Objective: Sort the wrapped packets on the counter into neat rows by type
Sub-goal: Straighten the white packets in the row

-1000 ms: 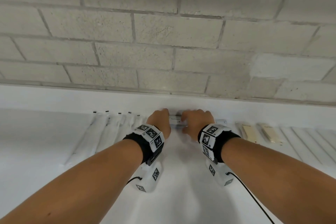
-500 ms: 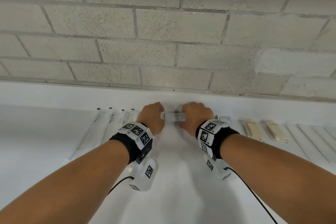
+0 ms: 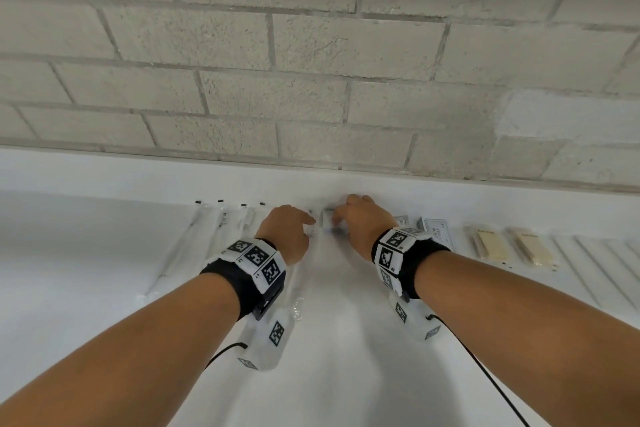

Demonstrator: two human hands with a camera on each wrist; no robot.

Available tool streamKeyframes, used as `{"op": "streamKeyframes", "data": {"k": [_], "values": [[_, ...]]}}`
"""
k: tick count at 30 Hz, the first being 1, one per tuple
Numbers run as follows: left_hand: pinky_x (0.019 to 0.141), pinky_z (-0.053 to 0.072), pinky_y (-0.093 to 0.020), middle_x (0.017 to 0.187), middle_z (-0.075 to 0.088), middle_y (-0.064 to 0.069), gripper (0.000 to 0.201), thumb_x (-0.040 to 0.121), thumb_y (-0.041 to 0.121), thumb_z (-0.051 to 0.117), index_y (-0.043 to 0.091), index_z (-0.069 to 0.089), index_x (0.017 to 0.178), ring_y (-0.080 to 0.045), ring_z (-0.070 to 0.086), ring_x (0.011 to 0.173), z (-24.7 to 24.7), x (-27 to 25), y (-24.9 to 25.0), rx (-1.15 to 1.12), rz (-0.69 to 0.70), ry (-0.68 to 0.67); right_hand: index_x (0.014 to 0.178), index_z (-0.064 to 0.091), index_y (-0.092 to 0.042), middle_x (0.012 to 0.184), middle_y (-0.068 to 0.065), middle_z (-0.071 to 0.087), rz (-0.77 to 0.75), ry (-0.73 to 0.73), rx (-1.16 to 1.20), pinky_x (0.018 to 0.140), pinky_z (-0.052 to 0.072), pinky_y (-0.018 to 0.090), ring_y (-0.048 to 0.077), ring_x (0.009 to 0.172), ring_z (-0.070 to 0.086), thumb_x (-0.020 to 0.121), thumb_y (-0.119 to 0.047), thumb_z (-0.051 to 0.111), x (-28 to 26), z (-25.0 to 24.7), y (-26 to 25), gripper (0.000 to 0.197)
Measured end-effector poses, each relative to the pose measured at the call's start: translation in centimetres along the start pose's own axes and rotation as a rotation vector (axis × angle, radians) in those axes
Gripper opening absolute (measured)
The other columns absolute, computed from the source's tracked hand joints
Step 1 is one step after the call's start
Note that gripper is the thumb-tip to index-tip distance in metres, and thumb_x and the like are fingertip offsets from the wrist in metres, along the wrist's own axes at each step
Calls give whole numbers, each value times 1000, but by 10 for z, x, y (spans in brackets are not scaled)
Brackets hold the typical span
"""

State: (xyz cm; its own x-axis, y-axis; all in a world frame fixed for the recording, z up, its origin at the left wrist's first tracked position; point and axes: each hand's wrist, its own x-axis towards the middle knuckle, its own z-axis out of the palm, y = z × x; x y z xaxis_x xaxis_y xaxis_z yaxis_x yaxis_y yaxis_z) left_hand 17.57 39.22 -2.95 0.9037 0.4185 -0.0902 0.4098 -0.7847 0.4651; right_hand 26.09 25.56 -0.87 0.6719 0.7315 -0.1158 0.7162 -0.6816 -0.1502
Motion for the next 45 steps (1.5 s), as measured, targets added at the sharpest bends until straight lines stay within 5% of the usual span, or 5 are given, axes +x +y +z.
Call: {"op": "streamKeyframes", "data": {"k": [16,23,27,34,45], "values": [[103,43,-27,130,56,-4,40,87,25,64,16,60,126,-20,52,122,0,-2,4,24,-35,-8,124,56,-18,128,7,47,12,12,14,96,44,38,26,125,40,90,-4,50,3,0,8,38],[83,43,-26,135,39,-8,54,88,28,62,19,42,137,-26,57,113,-9,-5,9,45,-16,18,125,55,-27,126,0,50,59,79,16,90,44,35,22,120,46,88,-20,58,-3,-10,11,38],[83,46,-27,128,49,-9,52,87,19,61,13,39,134,-23,59,102,-12,-1,22,-74,32,109,125,52,-23,124,0,55,188,70,25,88,44,31,22,112,56,84,-33,63,-12,-23,21,44],[75,51,-31,115,60,-12,46,85,15,64,8,44,126,-28,62,100,-1,14,49,27,-3,-49,112,61,-20,107,1,65,254,15,-14,74,46,29,23,97,63,82,-54,60,-13,-25,28,45],[91,49,-29,128,57,-6,36,89,20,62,18,59,125,-26,60,110,7,27,53,69,28,-63,107,70,-25,106,3,65,134,64,-58,80,53,34,24,99,60,93,-22,49,5,-9,37,25]]}}
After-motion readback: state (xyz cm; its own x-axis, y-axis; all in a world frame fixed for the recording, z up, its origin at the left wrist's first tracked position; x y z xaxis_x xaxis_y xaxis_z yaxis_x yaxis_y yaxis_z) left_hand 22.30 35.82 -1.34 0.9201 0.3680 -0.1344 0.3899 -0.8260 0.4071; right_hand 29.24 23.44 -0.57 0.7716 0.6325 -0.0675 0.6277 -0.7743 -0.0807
